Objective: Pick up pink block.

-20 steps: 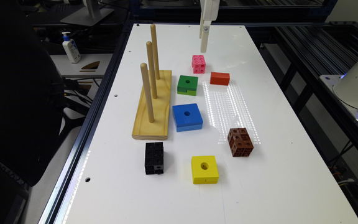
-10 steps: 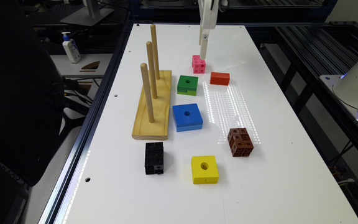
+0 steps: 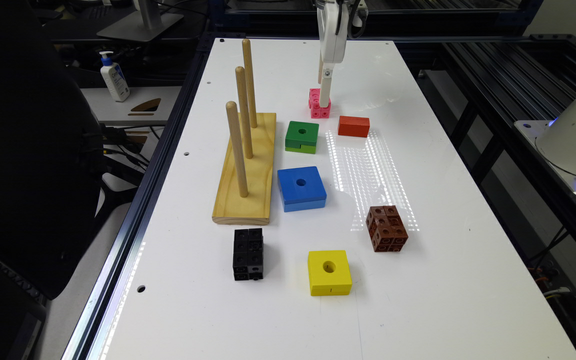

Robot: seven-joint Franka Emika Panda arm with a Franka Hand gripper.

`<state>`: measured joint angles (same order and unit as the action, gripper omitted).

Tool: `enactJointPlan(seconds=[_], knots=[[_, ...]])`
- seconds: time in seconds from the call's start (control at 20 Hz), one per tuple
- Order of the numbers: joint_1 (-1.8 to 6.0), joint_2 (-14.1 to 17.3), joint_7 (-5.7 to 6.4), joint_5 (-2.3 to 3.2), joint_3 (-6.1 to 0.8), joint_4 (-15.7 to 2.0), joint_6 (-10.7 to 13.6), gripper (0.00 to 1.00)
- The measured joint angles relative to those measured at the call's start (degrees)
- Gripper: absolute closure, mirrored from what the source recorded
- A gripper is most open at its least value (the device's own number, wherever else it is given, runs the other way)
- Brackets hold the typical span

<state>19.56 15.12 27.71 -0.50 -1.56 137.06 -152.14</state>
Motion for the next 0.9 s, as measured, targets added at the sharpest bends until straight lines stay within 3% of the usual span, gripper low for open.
enactJointPlan(seconds=[0.25,0.55,0.9], knots=[[-0.01,2.72,-0.01,0.0,-0.02,-0.03,-2.99,0.0],[-0.06,2.96,-0.01,0.0,-0.22,-0.1,-3.34,0.0],[-0.22,2.98,0.31,0.0,-1.37,-0.93,-3.4,0.0]])
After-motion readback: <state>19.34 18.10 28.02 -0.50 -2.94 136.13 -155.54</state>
